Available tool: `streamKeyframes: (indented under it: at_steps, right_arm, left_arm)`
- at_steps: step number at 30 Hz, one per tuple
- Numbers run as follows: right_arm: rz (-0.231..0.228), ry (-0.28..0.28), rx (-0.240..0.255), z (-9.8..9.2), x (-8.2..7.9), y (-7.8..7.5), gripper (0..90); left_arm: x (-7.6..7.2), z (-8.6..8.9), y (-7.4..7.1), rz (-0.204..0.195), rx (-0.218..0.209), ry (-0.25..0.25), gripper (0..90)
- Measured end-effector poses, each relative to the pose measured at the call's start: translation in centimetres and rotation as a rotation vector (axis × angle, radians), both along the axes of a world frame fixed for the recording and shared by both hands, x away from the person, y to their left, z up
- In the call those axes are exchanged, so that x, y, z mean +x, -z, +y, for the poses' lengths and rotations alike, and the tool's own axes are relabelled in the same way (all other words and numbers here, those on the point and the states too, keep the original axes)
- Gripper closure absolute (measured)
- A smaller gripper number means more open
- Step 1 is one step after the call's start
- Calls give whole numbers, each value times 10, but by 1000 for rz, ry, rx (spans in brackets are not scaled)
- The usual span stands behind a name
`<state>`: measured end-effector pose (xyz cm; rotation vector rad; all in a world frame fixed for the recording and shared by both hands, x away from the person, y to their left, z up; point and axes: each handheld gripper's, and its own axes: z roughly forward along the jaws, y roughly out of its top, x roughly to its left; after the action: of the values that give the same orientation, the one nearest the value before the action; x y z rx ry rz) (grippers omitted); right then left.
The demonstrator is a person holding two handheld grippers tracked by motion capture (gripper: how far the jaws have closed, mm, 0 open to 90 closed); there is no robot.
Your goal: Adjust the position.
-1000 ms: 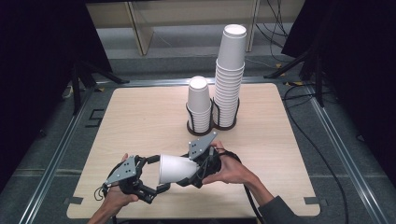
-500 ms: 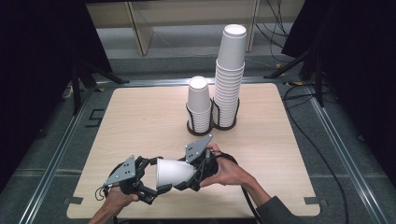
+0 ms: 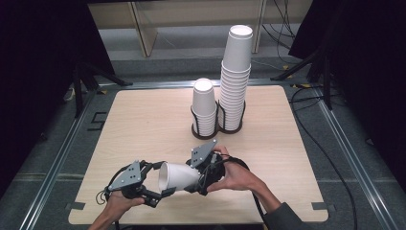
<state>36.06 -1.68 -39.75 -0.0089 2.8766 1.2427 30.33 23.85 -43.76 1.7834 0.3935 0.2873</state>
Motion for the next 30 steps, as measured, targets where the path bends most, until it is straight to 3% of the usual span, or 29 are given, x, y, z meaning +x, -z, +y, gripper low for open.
streamKeyframes:
  at_steps: [2, 3, 5, 7, 8, 11, 12, 15, 19, 20, 21, 27, 28, 29, 30]
  right_arm:
    - [-22, 5, -27, 2, -4, -4, 160]
    - [-35, 2, -40, 3, -5, -4, 163]
    - [-65, -3, -65, 7, -8, -4, 163]
    - [-66, -6, -75, 8, -9, -4, 166]
    - [-81, -21, -83, 11, -9, -2, 166]
    - [-89, -30, -109, 13, -11, 0, 167]
    - [-89, -30, -109, 13, -11, 0, 167]
    - [-91, -39, -136, 18, -16, 3, 167]
    - [-118, -57, -151, 24, -17, 6, 161]
    - [-93, -53, -153, 26, -18, 8, 164]
    - [-112, -63, -155, 27, -17, 8, 165]
    - [-100, -85, -168, 34, -18, 15, 212]
    - [-111, -95, -161, 34, -18, 15, 213]
    - [-110, -95, -144, 33, -17, 15, 213]
    - [-89, -88, -137, 32, -17, 16, 213]
  left_arm:
    - [-1, -3, 1, 5, 39, 10, 123]
    - [-1, -5, 2, 4, 32, 18, 122]
    - [-2, -6, 1, -7, 81, 17, 123]
    - [-2, -7, 2, -7, 81, 18, 123]
    - [-3, -7, 0, -15, 109, 16, 124]
    - [-4, -8, 0, -8, 109, 14, 125]
    - [-4, -9, 0, -22, 114, 16, 125]
    - [-5, -9, -4, -41, 171, 13, 126]
    - [-8, -13, -7, -46, 190, 13, 127]
    - [-9, -13, -7, -46, 197, 17, 127]
    - [-9, -14, -7, -49, 201, 17, 127]
    - [-10, -15, -6, -36, 210, 36, 121]
    - [-9, -14, -5, -39, 177, 39, 115]
    - [-8, -12, -5, -35, 171, 35, 107]
    - [-8, -11, -5, -33, 150, 31, 100]
